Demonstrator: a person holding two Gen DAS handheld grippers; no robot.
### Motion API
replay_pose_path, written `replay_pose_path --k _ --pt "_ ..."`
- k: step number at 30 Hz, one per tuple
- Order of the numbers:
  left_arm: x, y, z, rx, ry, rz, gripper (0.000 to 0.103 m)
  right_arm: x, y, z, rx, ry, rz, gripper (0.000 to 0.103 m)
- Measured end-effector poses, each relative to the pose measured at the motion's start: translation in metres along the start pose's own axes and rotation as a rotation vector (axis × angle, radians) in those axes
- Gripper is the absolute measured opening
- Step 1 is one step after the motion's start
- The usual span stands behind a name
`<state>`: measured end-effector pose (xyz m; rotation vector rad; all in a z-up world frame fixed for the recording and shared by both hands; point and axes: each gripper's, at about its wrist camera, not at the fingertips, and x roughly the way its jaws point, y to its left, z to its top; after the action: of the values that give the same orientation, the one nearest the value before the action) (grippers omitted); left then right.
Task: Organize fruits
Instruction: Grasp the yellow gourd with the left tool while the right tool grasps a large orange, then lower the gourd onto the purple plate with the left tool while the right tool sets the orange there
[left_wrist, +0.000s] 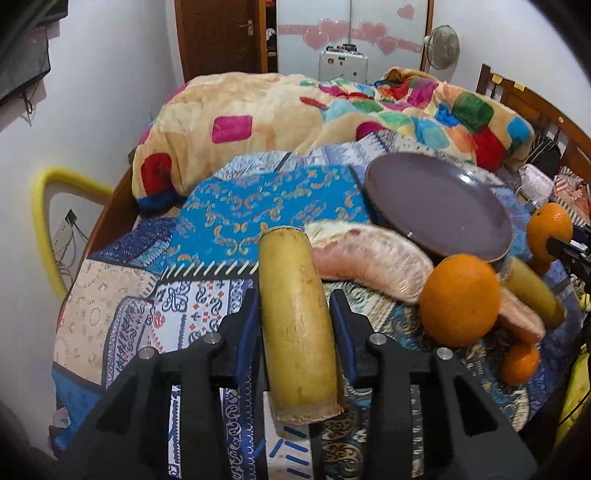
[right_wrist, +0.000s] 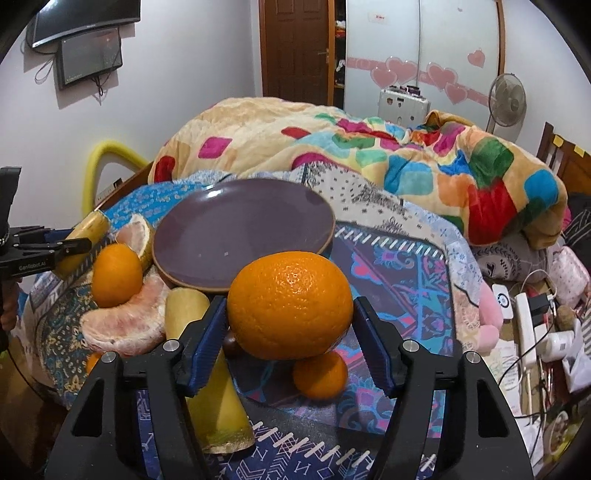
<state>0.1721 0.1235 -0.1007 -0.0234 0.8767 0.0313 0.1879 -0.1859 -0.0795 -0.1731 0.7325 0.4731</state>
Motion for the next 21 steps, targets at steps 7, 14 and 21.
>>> replay_pose_path --k 7,14,21 --pt "-0.021 -0.015 0.02 0.021 -0.062 -0.028 0.038 -0.015 -0.008 0.015 0.019 -0.052 -0.017 0.064" --pt "-0.029 -0.03 0.044 0.036 -0.112 -0.055 0.038 -0.024 -0.013 0.032 0.03 -0.105 -0.033 0.064" --pt "-0.023 -0.044 0.072 0.039 -0.146 -0.084 0.038 -0.024 -0.014 0.053 0.031 -0.152 -0.045 0.065"
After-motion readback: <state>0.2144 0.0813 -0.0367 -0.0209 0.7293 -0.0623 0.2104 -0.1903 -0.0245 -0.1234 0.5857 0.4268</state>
